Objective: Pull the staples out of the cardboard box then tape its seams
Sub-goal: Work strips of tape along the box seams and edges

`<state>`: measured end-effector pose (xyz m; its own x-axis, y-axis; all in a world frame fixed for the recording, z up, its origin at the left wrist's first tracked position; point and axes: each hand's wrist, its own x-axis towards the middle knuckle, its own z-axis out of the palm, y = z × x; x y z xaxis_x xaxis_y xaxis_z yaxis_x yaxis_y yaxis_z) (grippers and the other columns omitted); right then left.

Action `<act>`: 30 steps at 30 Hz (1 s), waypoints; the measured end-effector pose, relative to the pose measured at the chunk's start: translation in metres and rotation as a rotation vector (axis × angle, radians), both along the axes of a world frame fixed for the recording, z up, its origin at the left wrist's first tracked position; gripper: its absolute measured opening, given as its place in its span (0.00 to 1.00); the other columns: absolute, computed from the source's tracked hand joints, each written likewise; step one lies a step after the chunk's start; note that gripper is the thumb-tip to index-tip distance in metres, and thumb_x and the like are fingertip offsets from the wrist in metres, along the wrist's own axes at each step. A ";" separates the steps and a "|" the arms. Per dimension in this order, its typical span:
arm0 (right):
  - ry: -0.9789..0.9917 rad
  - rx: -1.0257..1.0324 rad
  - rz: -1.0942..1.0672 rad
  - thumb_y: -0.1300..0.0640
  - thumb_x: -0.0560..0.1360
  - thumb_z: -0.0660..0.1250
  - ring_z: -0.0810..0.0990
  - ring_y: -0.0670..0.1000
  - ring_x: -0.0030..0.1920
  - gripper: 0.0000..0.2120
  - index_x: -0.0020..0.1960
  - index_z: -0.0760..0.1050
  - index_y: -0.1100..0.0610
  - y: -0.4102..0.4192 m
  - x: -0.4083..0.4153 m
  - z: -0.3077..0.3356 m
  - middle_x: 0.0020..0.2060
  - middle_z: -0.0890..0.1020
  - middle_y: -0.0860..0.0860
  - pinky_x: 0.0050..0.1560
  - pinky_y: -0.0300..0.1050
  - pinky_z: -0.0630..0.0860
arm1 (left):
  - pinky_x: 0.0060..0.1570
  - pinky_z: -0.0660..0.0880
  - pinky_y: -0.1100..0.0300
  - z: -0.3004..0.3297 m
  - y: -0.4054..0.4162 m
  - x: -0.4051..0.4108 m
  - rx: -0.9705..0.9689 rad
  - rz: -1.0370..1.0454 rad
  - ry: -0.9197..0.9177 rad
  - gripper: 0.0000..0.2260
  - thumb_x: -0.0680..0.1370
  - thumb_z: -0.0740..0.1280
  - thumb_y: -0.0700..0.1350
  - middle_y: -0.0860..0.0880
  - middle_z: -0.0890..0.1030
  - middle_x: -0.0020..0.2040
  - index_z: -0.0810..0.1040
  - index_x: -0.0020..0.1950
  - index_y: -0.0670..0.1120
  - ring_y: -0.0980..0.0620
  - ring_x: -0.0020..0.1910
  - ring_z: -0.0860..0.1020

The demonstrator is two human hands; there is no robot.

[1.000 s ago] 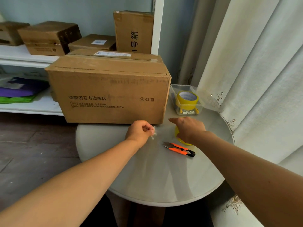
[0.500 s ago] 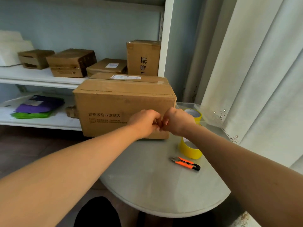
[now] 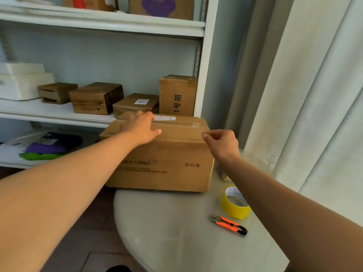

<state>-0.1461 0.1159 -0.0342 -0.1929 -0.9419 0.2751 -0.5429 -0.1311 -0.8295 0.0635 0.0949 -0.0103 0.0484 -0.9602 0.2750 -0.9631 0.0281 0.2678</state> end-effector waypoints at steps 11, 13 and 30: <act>-0.039 0.103 0.131 0.65 0.78 0.58 0.75 0.54 0.61 0.31 0.77 0.55 0.46 -0.014 0.029 -0.016 0.64 0.75 0.51 0.58 0.51 0.77 | 0.46 0.69 0.60 -0.009 0.020 0.011 0.009 -0.244 -0.195 0.12 0.81 0.57 0.49 0.53 0.81 0.52 0.81 0.54 0.51 0.54 0.50 0.77; -0.044 0.106 0.139 0.64 0.79 0.56 0.74 0.54 0.62 0.29 0.77 0.55 0.46 -0.017 0.029 -0.018 0.65 0.75 0.51 0.59 0.51 0.76 | 0.52 0.72 0.58 -0.010 0.021 0.011 0.018 -0.289 -0.162 0.12 0.81 0.58 0.48 0.55 0.80 0.57 0.80 0.59 0.53 0.55 0.55 0.77; -0.215 0.093 0.104 0.52 0.76 0.68 0.79 0.52 0.54 0.11 0.55 0.80 0.56 -0.024 0.038 -0.003 0.50 0.82 0.50 0.49 0.44 0.73 | 0.70 0.64 0.47 -0.019 0.020 0.026 0.163 -0.029 0.168 0.22 0.79 0.57 0.37 0.46 0.66 0.72 0.67 0.72 0.51 0.45 0.71 0.64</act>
<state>-0.1079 0.0920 -0.0367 -0.1381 -0.9791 0.1496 -0.3398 -0.0950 -0.9357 0.0896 0.1148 -0.0296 0.0520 -0.9929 0.1066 -0.9039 -0.0015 0.4278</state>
